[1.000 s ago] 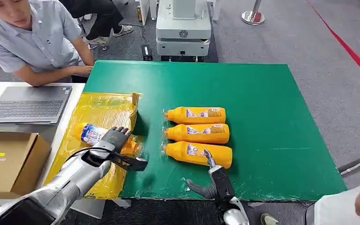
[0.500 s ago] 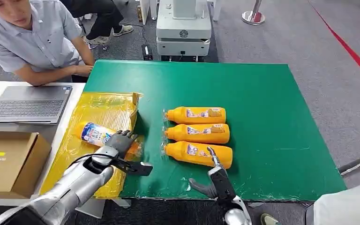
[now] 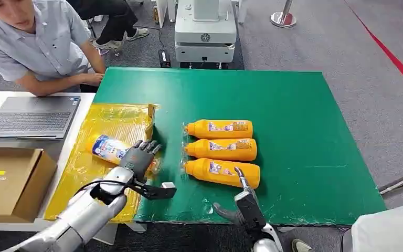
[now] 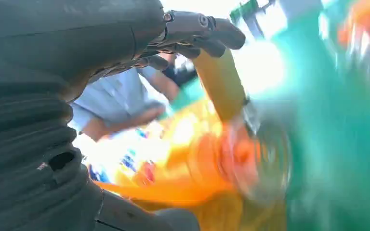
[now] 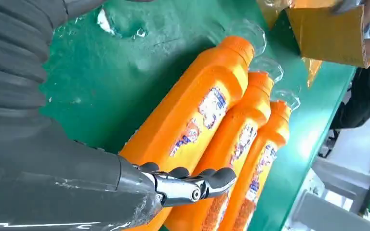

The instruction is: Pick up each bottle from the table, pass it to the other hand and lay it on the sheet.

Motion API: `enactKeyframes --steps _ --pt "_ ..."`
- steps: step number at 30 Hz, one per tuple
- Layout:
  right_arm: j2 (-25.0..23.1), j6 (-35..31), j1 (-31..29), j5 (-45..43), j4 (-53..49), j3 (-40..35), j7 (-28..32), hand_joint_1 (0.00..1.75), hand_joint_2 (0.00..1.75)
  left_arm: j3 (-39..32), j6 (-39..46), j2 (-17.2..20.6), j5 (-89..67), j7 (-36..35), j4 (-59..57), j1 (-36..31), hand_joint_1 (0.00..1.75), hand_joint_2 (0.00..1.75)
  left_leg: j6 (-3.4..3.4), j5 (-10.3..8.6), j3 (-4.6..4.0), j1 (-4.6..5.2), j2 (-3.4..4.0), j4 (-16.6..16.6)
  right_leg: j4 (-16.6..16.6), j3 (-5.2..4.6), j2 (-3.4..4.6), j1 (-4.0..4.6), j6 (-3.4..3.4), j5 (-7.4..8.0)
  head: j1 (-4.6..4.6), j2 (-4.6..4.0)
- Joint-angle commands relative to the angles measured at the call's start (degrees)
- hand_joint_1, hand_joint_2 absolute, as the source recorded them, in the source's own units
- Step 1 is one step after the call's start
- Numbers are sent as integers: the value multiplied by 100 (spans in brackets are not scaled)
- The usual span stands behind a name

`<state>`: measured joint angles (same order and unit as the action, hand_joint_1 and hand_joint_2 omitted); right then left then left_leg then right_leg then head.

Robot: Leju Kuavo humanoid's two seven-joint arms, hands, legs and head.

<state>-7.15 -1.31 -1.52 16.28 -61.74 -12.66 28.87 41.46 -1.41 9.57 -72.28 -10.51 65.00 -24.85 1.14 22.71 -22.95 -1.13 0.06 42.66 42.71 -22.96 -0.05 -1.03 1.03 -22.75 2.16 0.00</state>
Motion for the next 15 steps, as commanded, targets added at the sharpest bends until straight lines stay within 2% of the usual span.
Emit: enactKeyframes --steps 1,3,4,5,6,7,9,12,13,15 --pt "128 -660 87 576 -451 -167 255 0 175 -318 861 753 572 844 2335 827 0 175 0 0 0 0 0 0 0 0 0 0 0 0 -2 0" --pt "327 -1704 51 1774 -632 -417 287 0 175 -548 1142 759 1154 1477 2783 1240 0 175 0 0 0 0 0 0 0 0 0 0 0 0 4 0" --pt "326 -1709 21 1786 -645 -422 284 0 175 -573 1156 780 1167 1493 2811 1311 0 175 0 0 0 0 0 0 0 0 0 0 0 0 2 0" --pt "440 -2139 -15 2353 -647 -528 152 0 175 -662 1146 747 1316 1574 2897 1426 0 175 0 0 0 0 0 0 0 0 0 0 0 0 0 0" --pt "602 -2957 -76 3432 -588 -642 -179 0 175 -762 1124 658 1491 1734 2913 1507 0 175 0 0 0 0 0 0 0 0 0 0 0 0 -7 0" --pt "732 -3276 -116 4008 -539 -640 -337 0 175 -777 1160 592 1558 1786 2880 1530 0 175 0 0 0 0 0 0 0 0 0 0 0 0 -11 0" --pt "954 -3645 -161 4870 -391 -627 -905 0 175 -911 1251 377 1656 1829 2727 1616 0 175 0 0 0 0 0 0 0 0 0 0 0 0 -4 0" --pt "1221 -3857 -283 5387 -153 -525 -1224 0 175 -985 1403 219 1592 1836 2519 1678 0 175 0 0 0 0 0 0 0 0 0 0 0 0 13 0" --pt "1311 -3816 -351 5705 -19 -463 -1540 0 175 -1003 1512 144 1567 1871 2475 1696 0 175 0 0 0 0 0 0 0 0 0 0 0 0 9 0" --pt "1433 -3731 -466 5763 146 -404 -1608 0 175 -984 1555 39 1603 1871 2444 1719 0 175 0 0 0 0 0 0 0 0 0 0 0 0 2 0"
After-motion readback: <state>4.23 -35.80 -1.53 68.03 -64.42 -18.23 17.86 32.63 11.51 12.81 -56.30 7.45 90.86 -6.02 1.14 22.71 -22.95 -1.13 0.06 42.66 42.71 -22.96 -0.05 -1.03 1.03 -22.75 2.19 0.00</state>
